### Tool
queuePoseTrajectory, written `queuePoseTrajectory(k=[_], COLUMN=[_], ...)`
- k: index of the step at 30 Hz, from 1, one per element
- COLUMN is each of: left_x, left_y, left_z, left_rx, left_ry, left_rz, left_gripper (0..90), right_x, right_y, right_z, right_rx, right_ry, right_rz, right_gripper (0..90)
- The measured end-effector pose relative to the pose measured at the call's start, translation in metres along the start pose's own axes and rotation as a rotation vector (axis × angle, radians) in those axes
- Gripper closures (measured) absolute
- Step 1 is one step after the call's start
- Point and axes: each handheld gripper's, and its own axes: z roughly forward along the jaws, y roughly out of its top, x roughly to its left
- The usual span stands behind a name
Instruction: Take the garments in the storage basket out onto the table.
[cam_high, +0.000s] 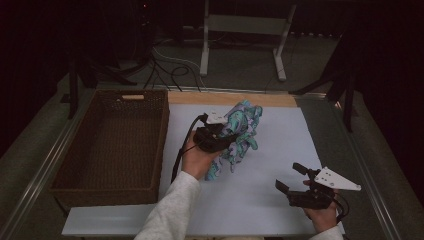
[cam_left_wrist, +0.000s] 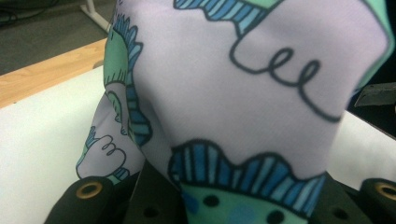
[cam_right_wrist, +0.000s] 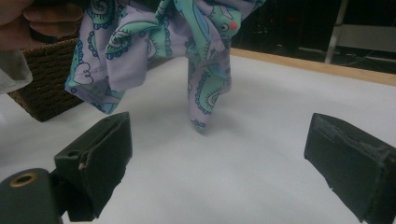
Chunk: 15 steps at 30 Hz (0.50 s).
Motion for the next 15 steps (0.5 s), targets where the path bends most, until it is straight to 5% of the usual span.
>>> queuePoseTrajectory(k=[15], left_x=[-0.012], left_y=[-0.006], left_z=[0.015], left_rx=[0.006], left_ry=[-0.029], left_rz=[-0.013], left_gripper=[72.7], right_x=[0.0], right_y=[0.0], right_z=[-0.001], right_rx=[-0.004], right_ry=[-0.002], right_rz=[-0.003], right_gripper=[7.7])
